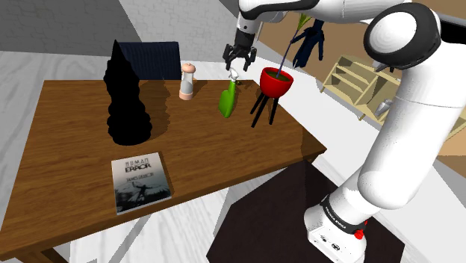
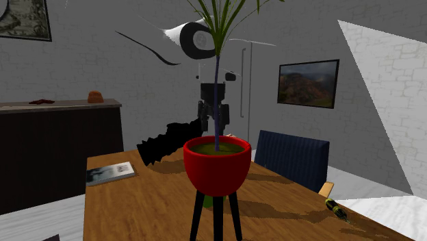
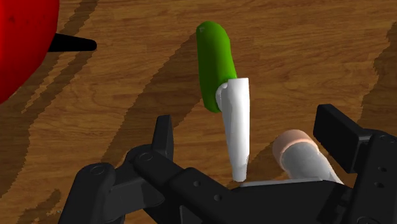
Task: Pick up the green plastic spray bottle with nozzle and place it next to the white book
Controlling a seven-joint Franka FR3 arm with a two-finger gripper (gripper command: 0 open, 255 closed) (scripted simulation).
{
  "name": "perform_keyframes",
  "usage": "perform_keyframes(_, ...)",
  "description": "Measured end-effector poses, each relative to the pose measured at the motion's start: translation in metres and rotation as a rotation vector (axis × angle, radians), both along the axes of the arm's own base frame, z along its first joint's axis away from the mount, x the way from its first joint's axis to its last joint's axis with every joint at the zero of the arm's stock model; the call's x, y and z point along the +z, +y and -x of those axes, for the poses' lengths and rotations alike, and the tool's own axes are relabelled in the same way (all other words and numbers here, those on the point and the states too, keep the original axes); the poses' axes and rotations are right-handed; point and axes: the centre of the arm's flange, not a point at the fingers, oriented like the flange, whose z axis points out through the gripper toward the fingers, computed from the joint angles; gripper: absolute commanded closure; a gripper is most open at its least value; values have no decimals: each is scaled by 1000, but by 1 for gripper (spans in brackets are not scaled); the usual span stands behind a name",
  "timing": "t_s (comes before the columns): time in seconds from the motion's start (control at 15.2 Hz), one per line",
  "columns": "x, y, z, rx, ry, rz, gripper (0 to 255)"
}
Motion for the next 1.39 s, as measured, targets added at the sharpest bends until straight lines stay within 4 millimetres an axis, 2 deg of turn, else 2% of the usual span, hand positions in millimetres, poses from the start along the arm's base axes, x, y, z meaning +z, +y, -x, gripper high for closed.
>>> perform_keyframes(0.4,-30,-1,-3,-2,0,0,0)
perform_keyframes(0.86,-34,-1,-4,-2,0,0,0)
perform_keyframes(0.92,-34,-1,-4,-2,0,0,255)
perform_keyframes(1.39,-34,-1,-4,-2,-1,0,255)
